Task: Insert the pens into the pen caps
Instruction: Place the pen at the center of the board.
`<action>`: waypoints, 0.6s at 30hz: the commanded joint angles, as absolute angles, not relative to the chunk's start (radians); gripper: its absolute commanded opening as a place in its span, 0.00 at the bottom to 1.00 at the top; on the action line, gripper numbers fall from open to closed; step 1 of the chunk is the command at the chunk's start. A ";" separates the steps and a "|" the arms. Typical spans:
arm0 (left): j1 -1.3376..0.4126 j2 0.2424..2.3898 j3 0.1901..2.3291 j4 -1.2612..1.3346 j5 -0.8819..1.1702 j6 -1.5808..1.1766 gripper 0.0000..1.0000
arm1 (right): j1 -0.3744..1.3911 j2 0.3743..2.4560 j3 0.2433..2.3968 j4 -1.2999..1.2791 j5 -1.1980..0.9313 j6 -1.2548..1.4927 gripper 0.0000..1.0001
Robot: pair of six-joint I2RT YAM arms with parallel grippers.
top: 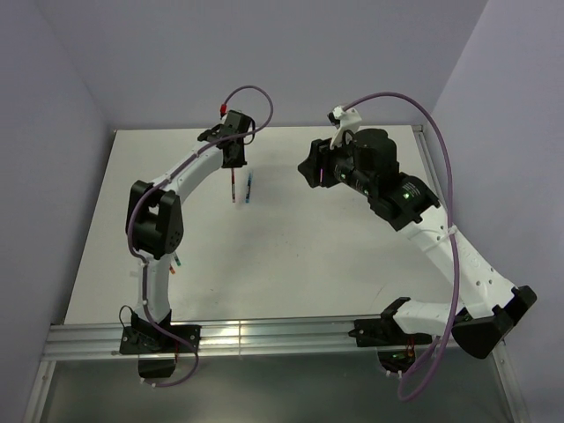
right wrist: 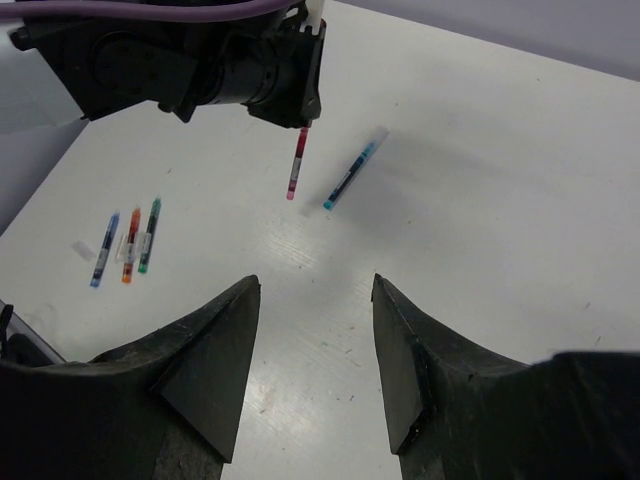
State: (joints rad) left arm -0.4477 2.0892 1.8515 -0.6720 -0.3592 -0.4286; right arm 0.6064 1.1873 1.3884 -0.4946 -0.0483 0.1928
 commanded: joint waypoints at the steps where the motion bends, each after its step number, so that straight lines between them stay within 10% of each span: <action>1: -0.443 2.109 1.893 -0.660 -0.388 -0.388 0.01 | 0.604 1.152 1.382 -0.462 -0.038 0.192 0.57; 18: -0.433 2.166 1.865 -0.557 -0.347 -0.413 0.25 | 0.604 1.147 1.378 -0.462 -0.035 0.189 0.57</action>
